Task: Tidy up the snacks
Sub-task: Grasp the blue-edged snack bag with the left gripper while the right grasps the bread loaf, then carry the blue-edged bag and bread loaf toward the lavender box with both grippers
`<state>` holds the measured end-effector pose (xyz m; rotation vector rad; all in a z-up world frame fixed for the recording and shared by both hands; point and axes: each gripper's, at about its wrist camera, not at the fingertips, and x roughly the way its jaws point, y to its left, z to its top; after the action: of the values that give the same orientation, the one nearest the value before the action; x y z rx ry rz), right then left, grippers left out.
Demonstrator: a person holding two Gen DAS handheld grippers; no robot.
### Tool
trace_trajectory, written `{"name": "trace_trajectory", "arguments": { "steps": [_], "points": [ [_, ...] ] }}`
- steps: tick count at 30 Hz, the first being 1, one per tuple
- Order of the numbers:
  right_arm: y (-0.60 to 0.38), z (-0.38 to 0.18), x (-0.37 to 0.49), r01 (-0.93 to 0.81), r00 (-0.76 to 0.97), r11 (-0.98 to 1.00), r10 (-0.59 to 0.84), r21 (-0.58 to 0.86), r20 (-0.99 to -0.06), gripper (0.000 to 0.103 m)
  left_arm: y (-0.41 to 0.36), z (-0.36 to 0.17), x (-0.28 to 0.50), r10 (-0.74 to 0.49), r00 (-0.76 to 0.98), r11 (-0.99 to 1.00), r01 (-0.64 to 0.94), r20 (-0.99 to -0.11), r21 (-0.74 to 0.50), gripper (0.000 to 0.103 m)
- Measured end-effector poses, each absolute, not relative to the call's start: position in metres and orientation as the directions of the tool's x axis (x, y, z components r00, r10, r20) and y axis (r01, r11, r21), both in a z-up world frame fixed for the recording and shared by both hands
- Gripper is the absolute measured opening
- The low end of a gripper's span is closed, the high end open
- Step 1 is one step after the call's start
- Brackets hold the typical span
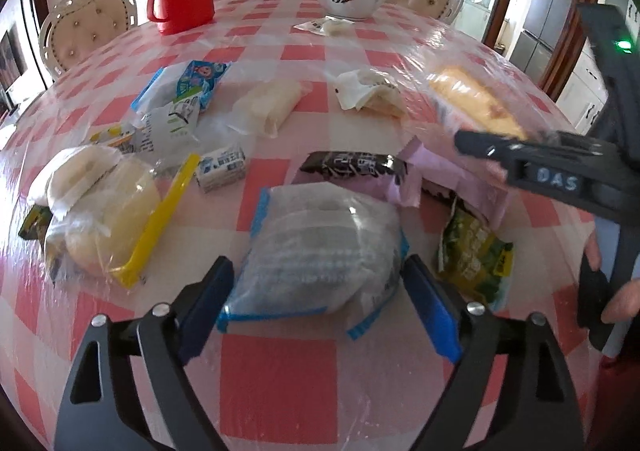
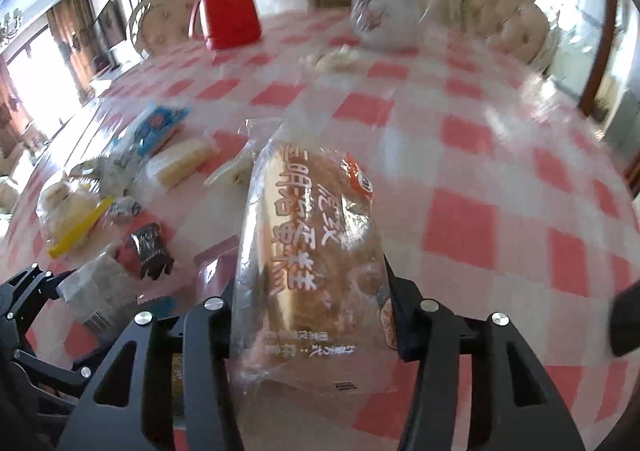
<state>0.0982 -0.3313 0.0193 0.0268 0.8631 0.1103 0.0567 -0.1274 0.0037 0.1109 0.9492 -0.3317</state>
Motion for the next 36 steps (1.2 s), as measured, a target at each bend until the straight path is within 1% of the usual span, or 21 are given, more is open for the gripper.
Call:
{"name": "trace_trajectory", "arguments": {
  "steps": [2,5,9,13,17,22,27,36],
  "points": [
    [-0.338,0.030,0.091,-0.067,0.682,0.994,0.110,0.088,-0.723,0.050,-0.128,0.006,0.054,-0.218,0.561,0.944,0.328,-0.798,-0.027,0.062],
    [-0.342,0.041,0.080,-0.028,0.727,0.997,0.069,0.070,-0.683,0.050,-0.127,0.010,0.046,-0.189,0.592,0.949,0.314,-0.784,0.008,0.058],
    [-0.345,0.047,0.069,0.005,0.750,0.997,0.047,0.077,-0.660,0.050,-0.118,0.020,0.030,-0.147,0.641,0.960,0.277,-0.753,0.049,0.058],
    [-0.336,0.049,0.056,-0.010,0.753,0.997,0.062,0.082,-0.655,0.050,-0.105,0.021,0.011,-0.104,0.661,0.967,0.242,-0.743,0.080,0.058],
    [-0.315,0.049,0.040,-0.068,0.746,0.993,0.118,0.101,-0.655,0.050,-0.083,0.017,-0.009,-0.083,0.654,0.975,0.210,-0.752,0.075,0.058],
    [-0.273,0.047,0.012,-0.155,0.729,0.983,0.182,0.100,-0.660,0.050,-0.054,0.021,-0.037,0.000,0.684,0.982,0.139,-0.730,0.130,0.058],
    [-0.218,0.039,-0.014,-0.258,0.684,0.963,0.239,0.078,-0.689,0.050,-0.012,0.026,-0.062,0.096,0.695,0.983,0.046,-0.713,0.177,0.058],
    [-0.124,0.026,-0.054,-0.422,0.599,0.906,0.302,0.028,-0.742,0.050,0.059,0.035,-0.115,0.210,0.689,0.972,-0.073,-0.693,0.222,0.058]
  ]
}}
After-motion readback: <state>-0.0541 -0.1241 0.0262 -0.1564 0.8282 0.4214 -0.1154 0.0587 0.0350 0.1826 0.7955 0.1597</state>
